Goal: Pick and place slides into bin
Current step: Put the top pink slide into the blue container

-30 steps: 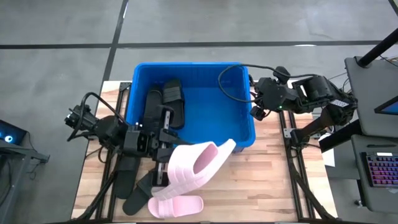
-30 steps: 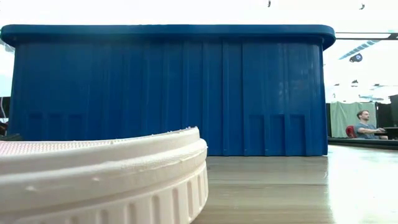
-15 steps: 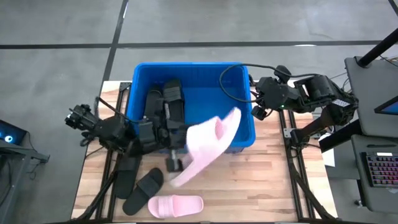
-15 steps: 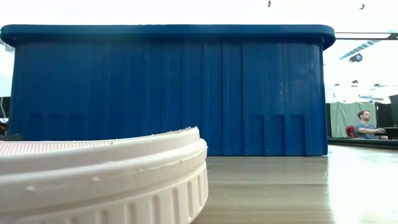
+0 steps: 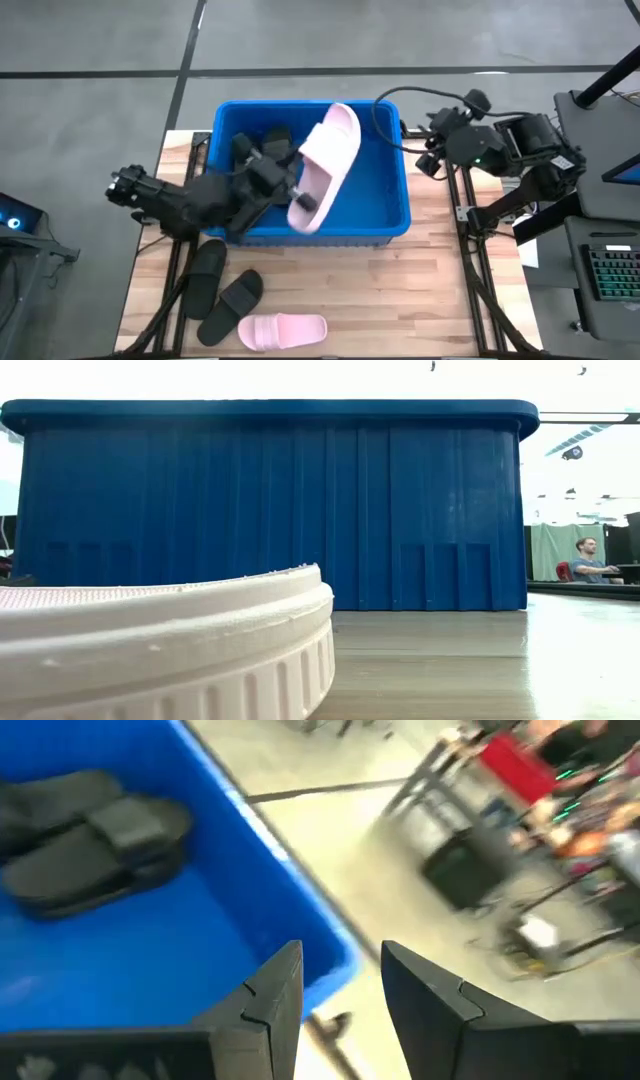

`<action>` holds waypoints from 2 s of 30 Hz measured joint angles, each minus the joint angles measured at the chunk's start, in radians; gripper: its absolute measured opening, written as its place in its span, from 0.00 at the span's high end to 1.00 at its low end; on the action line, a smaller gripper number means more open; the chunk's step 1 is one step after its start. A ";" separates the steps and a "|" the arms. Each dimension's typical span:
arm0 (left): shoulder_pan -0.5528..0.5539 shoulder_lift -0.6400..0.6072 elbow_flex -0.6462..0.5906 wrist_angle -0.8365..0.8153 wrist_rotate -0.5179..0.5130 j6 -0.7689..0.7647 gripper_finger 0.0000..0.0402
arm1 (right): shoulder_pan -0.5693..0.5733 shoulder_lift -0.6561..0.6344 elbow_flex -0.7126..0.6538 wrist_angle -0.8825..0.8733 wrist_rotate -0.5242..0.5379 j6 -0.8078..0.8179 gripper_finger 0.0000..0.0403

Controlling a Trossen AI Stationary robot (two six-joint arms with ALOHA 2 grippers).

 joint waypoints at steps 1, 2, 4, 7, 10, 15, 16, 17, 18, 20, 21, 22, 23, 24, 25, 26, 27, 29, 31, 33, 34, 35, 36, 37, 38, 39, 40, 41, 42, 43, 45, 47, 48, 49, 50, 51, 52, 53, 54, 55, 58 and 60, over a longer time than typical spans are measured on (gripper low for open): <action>0.024 0.000 0.000 -0.050 -0.012 0.001 1.00 | 0.000 -0.002 0.005 0.001 0.022 -0.024 0.68; 0.049 -0.001 0.000 -0.103 -0.017 0.001 1.00 | 0.000 -0.002 0.014 0.002 0.037 -0.033 0.68; 0.105 -0.004 0.000 -0.199 -0.015 -0.001 1.00 | 0.000 -0.006 0.036 0.006 0.041 -0.029 0.68; 0.193 -0.007 0.000 -0.290 0.022 -0.005 1.00 | 0.000 -0.015 0.073 0.034 0.041 -0.011 0.68; 0.276 -0.007 0.000 -0.328 0.175 -0.030 1.00 | 0.000 -0.034 0.095 0.072 0.042 -0.003 0.68; 0.400 -0.007 0.000 -0.439 0.375 -0.183 1.00 | 0.000 -0.060 0.100 0.160 0.042 0.001 0.68; 0.420 -0.002 0.000 -0.476 0.374 -0.210 1.00 | 0.000 -0.064 0.100 0.175 0.041 0.001 0.68; 0.438 0.003 0.000 -0.514 0.371 -0.227 1.00 | 0.000 -0.067 0.100 0.189 0.041 0.001 0.68; 0.453 0.010 0.000 -0.552 0.369 -0.237 1.00 | 0.000 -0.068 0.101 0.199 0.041 0.001 0.68; 0.475 0.028 -0.007 -0.604 0.367 -0.241 1.00 | 0.000 -0.068 0.101 0.208 0.042 0.004 0.68; 0.482 0.040 -0.013 -0.624 0.368 -0.242 1.00 | 0.000 -0.066 0.101 0.207 0.041 0.012 0.68; 0.489 0.052 -0.015 -0.647 0.372 -0.242 1.00 | 0.000 -0.061 0.101 0.207 0.041 0.024 0.68; 0.494 0.069 -0.017 -0.665 0.376 -0.242 1.00 | 0.000 -0.059 0.101 0.206 0.041 0.036 0.68; 0.500 0.090 -0.017 -0.677 0.376 -0.242 1.00 | 0.000 -0.056 0.100 0.205 0.041 0.045 0.68; 0.508 0.109 -0.017 -0.689 0.375 -0.241 1.00 | 0.000 -0.052 0.100 0.204 0.041 0.054 0.68; 0.515 0.127 -0.018 -0.701 0.369 -0.243 1.00 | 0.000 -0.049 0.100 0.204 0.041 0.064 0.68; 0.521 0.147 -0.019 -0.705 0.347 -0.242 1.00 | 0.000 -0.045 0.100 0.203 0.041 0.077 0.68; 0.529 0.181 -0.019 -0.704 0.282 -0.241 1.00 | 0.000 -0.040 0.099 0.202 0.041 0.106 0.68; 0.539 0.206 -0.019 -0.705 0.244 -0.235 1.00 | 0.000 -0.033 0.099 0.202 0.041 0.126 0.68; 0.554 0.224 -0.019 -0.704 0.240 -0.227 1.00 | 0.000 -0.027 0.099 0.202 0.041 0.128 0.68; 0.562 0.232 -0.019 -0.707 0.242 -0.226 1.00 | 0.000 -0.024 0.099 0.202 0.041 0.129 0.68; 0.569 0.238 -0.019 -0.709 0.243 -0.225 1.00 | 0.000 -0.023 0.099 0.202 0.041 0.128 0.68; 0.575 0.244 -0.019 -0.709 0.242 -0.227 1.00 | 0.000 -0.023 0.099 0.202 0.041 0.128 0.68; 0.584 0.246 -0.019 -0.709 0.242 -0.236 1.00 | 0.000 -0.020 0.099 0.202 0.041 0.128 0.68; 0.592 0.245 -0.021 -0.710 0.243 -0.245 1.00 | 0.000 -0.019 0.099 0.202 0.041 0.128 0.68; 0.599 0.244 -0.023 -0.710 0.244 -0.249 1.00 | 0.000 -0.019 0.099 0.202 0.041 0.127 0.68; 0.607 0.243 -0.025 -0.710 0.246 -0.256 1.00 | 0.000 -0.019 0.099 0.202 0.041 0.123 0.68; 0.613 0.243 -0.027 -0.710 0.246 -0.276 1.00 | 0.000 -0.018 0.099 0.202 0.041 0.119 0.68; 0.619 0.243 -0.028 -0.717 0.247 -0.304 1.00 | 0.000 -0.018 0.099 0.201 0.041 0.117 0.68; 0.623 0.243 -0.030 -0.732 0.252 -0.331 1.00 | 0.000 -0.018 0.099 0.202 0.041 0.116 0.68; 0.626 0.243 -0.035 -0.753 0.267 -0.378 1.00 | 0.000 -0.018 0.099 0.202 0.041 0.116 0.68; 0.625 0.243 -0.043 -0.751 0.292 -0.399 1.00 | 0.000 -0.018 0.099 0.202 0.041 0.116 0.68; 0.624 0.243 -0.049 -0.751 0.296 -0.400 1.00 | 0.000 -0.018 0.099 0.202 0.041 0.116 0.68; 0.622 0.243 -0.056 -0.751 0.298 -0.401 1.00 | 0.000 -0.018 0.099 0.202 0.041 0.116 0.68; 0.618 0.244 -0.062 -0.754 0.298 -0.401 1.00 | 0.000 -0.018 0.099 0.202 0.042 0.115 0.68; 0.614 0.245 -0.066 -0.758 0.298 -0.401 1.00 | 0.000 -0.018 0.099 0.202 0.042 0.115 0.68; 0.610 0.246 -0.069 -0.766 0.299 -0.401 1.00 | 0.000 -0.018 0.099 0.202 0.042 0.115 0.68; 0.606 0.246 -0.071 -0.777 0.299 -0.401 1.00 | 0.000 -0.018 0.099 0.202 0.042 0.114 0.68; 0.601 0.246 -0.072 -0.782 0.297 -0.400 1.00 | 0.000 -0.018 0.099 0.202 0.042 0.114 0.68; 0.596 0.245 -0.072 -0.780 0.297 -0.400 1.00 | 0.000 -0.018 0.099 0.202 0.042 0.114 0.68; 0.579 0.238 -0.072 -0.781 0.299 -0.398 1.00 | 0.000 -0.018 0.099 0.202 0.042 0.113 0.68; 0.568 0.230 -0.070 -0.777 0.310 -0.398 1.00 | 0.000 -0.018 0.099 0.202 0.045 0.113 0.68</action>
